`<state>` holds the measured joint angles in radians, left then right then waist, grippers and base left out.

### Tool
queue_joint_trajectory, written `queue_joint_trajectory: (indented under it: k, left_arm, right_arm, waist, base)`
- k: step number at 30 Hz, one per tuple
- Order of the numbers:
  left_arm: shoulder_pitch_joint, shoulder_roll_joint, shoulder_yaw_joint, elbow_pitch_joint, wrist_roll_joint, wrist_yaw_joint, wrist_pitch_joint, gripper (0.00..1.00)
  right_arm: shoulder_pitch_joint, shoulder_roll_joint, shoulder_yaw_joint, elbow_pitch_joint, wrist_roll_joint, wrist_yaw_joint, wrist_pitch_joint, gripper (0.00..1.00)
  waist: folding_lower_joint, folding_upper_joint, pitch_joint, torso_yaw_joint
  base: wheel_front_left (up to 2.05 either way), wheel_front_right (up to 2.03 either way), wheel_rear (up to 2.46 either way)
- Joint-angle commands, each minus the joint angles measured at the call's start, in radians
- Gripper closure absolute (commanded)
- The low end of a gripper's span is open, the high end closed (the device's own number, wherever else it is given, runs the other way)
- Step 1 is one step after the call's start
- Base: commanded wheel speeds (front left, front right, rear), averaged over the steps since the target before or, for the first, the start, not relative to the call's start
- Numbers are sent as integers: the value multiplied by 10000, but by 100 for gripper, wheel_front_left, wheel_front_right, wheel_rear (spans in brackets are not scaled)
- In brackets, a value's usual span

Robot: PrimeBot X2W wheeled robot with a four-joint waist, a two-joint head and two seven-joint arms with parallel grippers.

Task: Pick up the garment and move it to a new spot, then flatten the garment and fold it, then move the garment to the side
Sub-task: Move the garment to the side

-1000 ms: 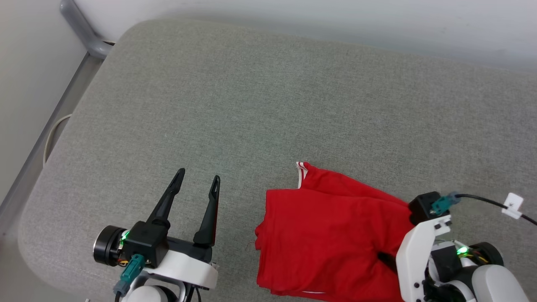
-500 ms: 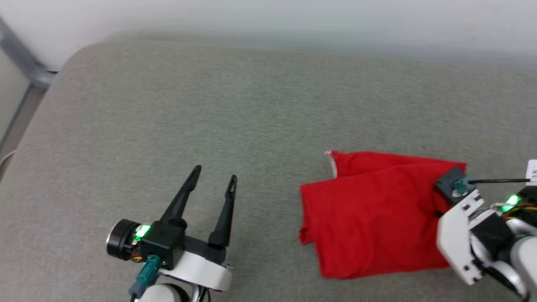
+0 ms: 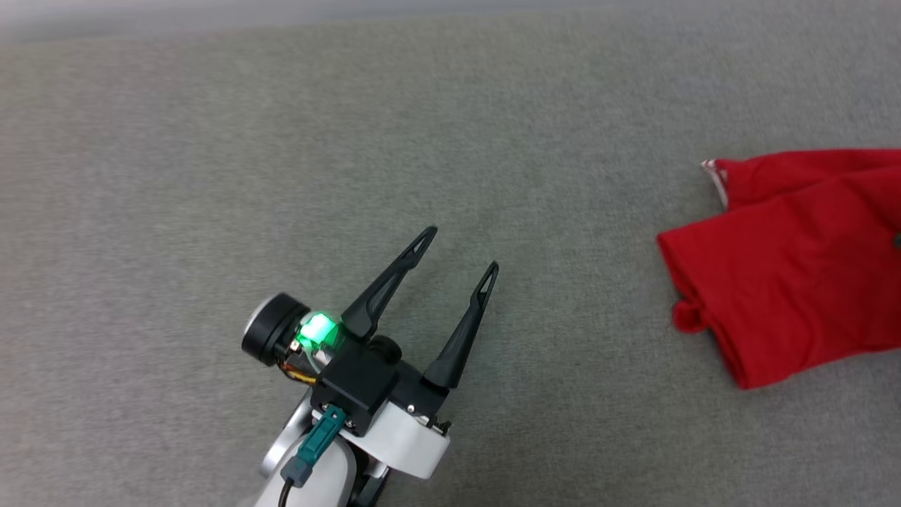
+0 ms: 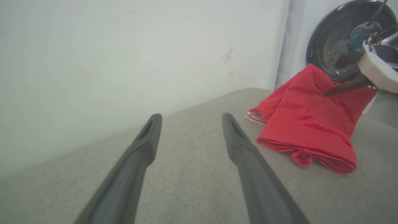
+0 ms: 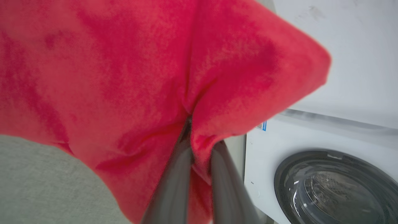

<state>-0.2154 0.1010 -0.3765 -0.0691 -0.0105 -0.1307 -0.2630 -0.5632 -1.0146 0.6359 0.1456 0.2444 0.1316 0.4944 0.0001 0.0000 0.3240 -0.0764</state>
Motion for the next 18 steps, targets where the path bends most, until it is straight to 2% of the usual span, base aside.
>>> queue_joint_trajectory:
  k: [1, 10, 18]
  left_arm:
    - [-373, 176, -151, -141, 144, 5, -21, 0]
    - [-1319, 496, -586, -760, 574, 32, -21, 0]
    - [-2172, 870, -945, -1235, 814, 25, -21, 0]
  right_arm:
    - [-458, -53, 33, 481, -140, -21, -379, 100]
    - [-1654, 257, -339, 2669, -831, -21, -1636, 100]
    - [-2463, 888, -1924, 4711, -1766, -21, -2891, 100]
  waist:
    - [-1, 0, 794, -711]
    - [-1, 0, 2123, -1606]
    - [-1, 0, 3186, -1895]
  base:
    - [0, 0, 0]
    - [0, 0, 0]
    - [0, 0, 0]
